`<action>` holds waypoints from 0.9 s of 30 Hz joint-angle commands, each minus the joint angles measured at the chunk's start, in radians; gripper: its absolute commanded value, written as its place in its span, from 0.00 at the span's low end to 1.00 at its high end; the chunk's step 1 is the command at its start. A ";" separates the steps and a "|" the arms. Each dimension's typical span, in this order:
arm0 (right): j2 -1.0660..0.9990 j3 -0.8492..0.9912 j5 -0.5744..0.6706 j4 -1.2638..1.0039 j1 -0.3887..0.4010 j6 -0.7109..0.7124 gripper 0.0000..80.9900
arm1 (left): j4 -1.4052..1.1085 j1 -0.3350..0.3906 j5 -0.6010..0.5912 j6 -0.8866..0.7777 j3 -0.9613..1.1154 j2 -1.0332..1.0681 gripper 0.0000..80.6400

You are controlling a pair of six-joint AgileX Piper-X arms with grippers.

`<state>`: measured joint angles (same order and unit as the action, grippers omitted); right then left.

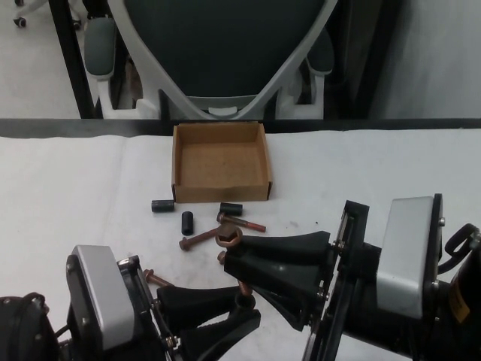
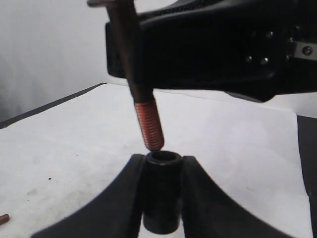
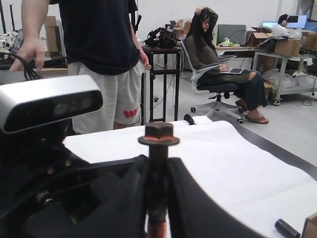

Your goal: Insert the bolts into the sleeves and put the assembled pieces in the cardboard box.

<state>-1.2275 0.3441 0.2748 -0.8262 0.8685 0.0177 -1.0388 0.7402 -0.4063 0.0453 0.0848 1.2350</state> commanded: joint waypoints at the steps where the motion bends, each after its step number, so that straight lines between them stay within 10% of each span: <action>1: 0.011 0.006 -0.007 0.005 -0.002 0.012 0.00 | -0.063 0.004 -0.051 0.023 0.000 -0.012 0.01; 27: 0.022 0.006 0.000 -0.054 -0.002 -0.018 0.00 | -0.061 0.004 -0.028 -0.010 0.000 -0.012 0.01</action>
<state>-1.2253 0.3441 0.2607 -0.8456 0.8685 0.0107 -1.0819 0.7402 -0.4128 0.0084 0.0781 1.2335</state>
